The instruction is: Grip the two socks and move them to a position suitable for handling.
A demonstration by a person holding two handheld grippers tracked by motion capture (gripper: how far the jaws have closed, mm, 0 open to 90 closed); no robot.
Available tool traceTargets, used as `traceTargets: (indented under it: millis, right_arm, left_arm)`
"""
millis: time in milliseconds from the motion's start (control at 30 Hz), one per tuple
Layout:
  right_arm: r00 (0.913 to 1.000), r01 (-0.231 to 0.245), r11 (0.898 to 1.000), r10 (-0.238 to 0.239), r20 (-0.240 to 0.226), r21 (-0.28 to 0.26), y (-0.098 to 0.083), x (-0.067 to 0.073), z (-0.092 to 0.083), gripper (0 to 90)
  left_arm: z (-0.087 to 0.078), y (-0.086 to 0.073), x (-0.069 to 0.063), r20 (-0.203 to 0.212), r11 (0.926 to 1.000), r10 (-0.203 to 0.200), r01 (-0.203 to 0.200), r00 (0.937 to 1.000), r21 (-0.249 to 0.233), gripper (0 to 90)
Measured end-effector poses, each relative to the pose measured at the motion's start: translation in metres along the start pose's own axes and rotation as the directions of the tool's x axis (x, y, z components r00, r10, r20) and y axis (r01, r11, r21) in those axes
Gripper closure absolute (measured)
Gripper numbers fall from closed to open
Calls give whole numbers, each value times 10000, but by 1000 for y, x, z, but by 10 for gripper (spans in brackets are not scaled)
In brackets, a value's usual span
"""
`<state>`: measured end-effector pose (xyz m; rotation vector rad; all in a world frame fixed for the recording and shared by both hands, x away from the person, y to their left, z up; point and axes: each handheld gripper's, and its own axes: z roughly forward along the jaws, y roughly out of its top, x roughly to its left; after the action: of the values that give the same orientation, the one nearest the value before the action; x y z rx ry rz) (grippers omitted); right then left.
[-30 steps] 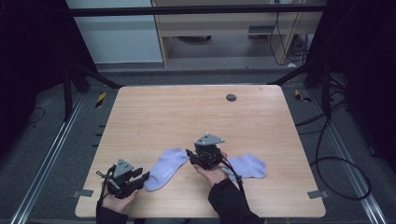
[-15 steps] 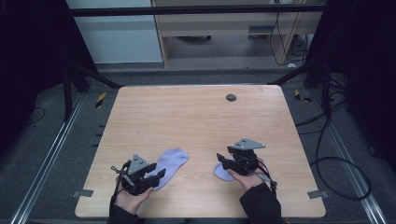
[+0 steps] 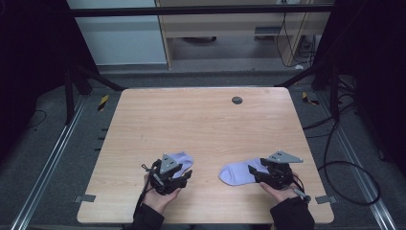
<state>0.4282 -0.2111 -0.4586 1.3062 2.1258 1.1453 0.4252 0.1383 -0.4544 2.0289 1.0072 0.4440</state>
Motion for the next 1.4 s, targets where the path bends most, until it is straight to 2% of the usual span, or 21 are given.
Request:
traceTargets:
  millis: [200,300,500,800,1000,1200,1400]
  right_arm:
    - [9995,-85,9998,80,309,168,-12,-14,-6,449]
    - [9992,-261,9993,253,298,285,-17,-20,-7,479]
    - [9982,-340,9978,311,513,562,-23,-28,-6,516]
    - [9966,-439,9941,367,734,993,-28,-37,1,569]
    - [9970,-381,9901,286,716,1353,-30,-37,7,619]
    - [9971,-399,9845,281,707,1707,-31,-38,11,705]
    - [9979,-383,9802,272,595,1945,-31,-36,12,858]
  left_arm:
    - [21,6,-19,83,9991,408,-409,9991,117,540]
    - [32,8,-27,208,9991,394,-397,9990,163,548]
    - [52,12,-42,282,9970,657,-669,9974,401,552]
    - [78,14,-57,551,9965,471,-506,9974,658,576]
    - [87,14,-65,594,9951,547,-593,9967,797,596]
    - [94,12,-68,578,9933,378,-438,9976,1068,684]
    - [94,13,-70,598,9930,268,-334,9979,1132,834]
